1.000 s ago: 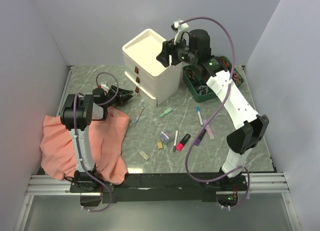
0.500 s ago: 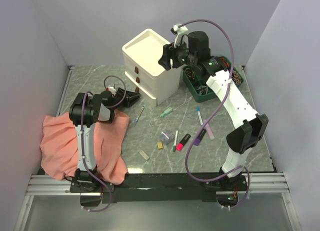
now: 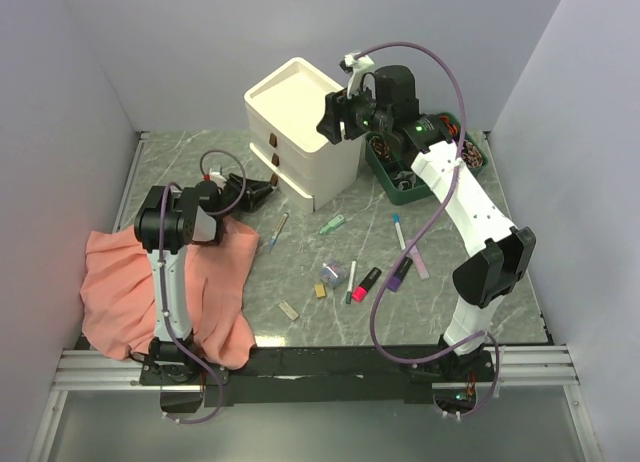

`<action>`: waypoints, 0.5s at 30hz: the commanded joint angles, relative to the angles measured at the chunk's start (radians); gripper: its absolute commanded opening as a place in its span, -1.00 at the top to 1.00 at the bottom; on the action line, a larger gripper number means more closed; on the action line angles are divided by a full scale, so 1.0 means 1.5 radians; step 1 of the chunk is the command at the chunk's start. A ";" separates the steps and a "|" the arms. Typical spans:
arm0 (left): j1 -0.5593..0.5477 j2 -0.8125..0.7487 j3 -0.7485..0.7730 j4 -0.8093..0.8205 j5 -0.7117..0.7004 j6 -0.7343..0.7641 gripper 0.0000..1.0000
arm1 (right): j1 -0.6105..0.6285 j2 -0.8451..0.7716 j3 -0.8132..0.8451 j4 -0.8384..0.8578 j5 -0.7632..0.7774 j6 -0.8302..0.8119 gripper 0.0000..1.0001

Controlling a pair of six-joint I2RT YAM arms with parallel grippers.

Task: Sort the stationery into containers
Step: Open the drawer in the storage box.

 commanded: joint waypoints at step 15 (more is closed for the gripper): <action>0.003 0.004 0.043 0.025 0.008 -0.004 0.28 | -0.001 0.020 0.030 0.015 -0.005 -0.010 -0.39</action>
